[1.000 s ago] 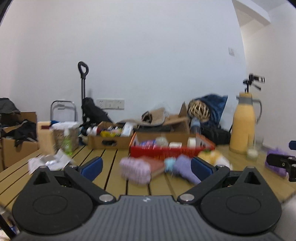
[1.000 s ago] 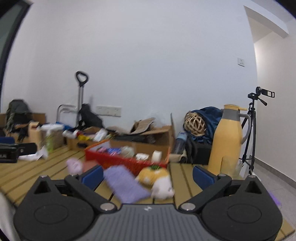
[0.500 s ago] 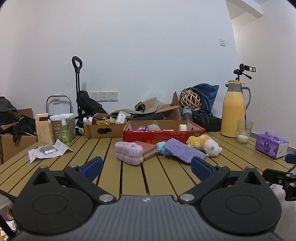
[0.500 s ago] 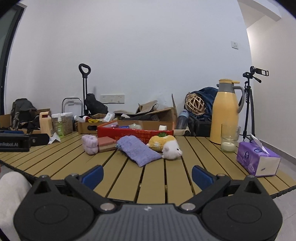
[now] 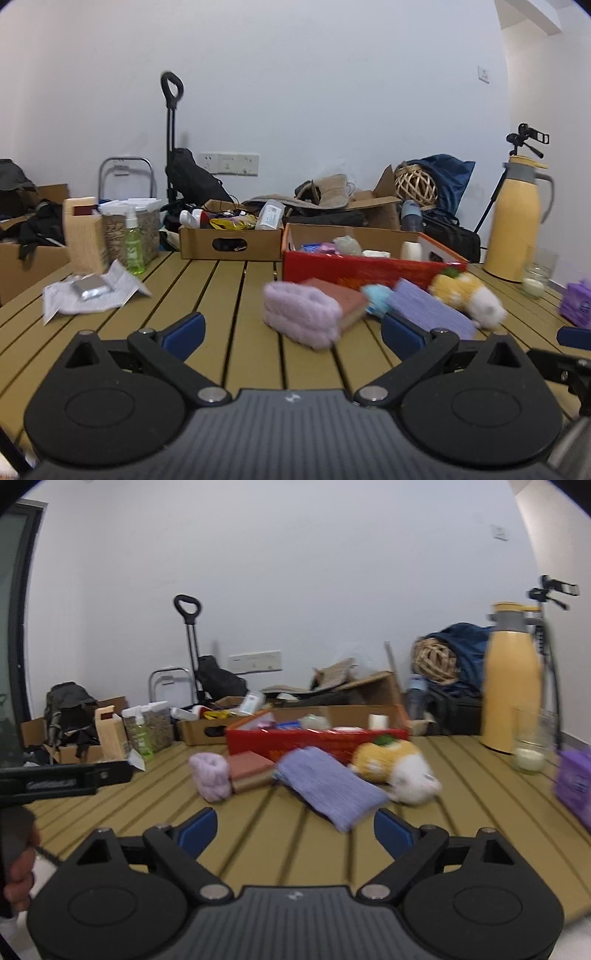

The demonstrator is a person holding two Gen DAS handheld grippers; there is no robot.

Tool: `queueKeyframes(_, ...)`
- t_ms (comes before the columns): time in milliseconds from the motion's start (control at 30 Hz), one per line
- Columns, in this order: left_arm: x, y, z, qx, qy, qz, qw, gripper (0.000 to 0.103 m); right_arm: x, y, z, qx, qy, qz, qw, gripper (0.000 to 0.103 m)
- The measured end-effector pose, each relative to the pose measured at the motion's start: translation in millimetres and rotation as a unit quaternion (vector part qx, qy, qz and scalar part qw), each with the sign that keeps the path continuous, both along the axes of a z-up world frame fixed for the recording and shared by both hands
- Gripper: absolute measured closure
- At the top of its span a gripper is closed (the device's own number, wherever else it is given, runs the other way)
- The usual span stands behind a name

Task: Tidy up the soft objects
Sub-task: 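Close both tools together on the lavender fuzzy headband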

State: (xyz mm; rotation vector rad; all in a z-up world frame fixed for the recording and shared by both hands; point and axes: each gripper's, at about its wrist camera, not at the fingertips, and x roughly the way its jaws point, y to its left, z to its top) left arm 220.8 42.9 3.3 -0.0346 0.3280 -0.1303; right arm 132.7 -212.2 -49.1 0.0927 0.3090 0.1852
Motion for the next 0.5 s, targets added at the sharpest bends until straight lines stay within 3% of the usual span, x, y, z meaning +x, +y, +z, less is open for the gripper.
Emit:
queueKeyframes(167,105,29,1,-0.042,0.079,-0.044,0.995,0.0,75,32,5,0.035,0.036,0.027,0.998,0.028)
queueKeyframes(300,164,38,-3,-0.048,0.106,-0.065,0.991,0.006,129,60,5,0.06,0.055,0.031,0.996,0.034)
queueKeyframes(367,186,40,-9,-0.059,0.132,-0.08,0.9863,0.021,153,71,4,0.073,0.064,0.033,0.995,0.039)
queueKeyframes(433,203,42,-16,-0.071,0.162,-0.099,0.9792,0.041,176,81,1,0.088,0.087,0.031,0.992,0.051)
queueKeyframes(500,212,44,-24,-0.073,0.181,-0.105,0.9751,0.051,195,86,-7,0.107,0.112,0.031,0.987,0.059)
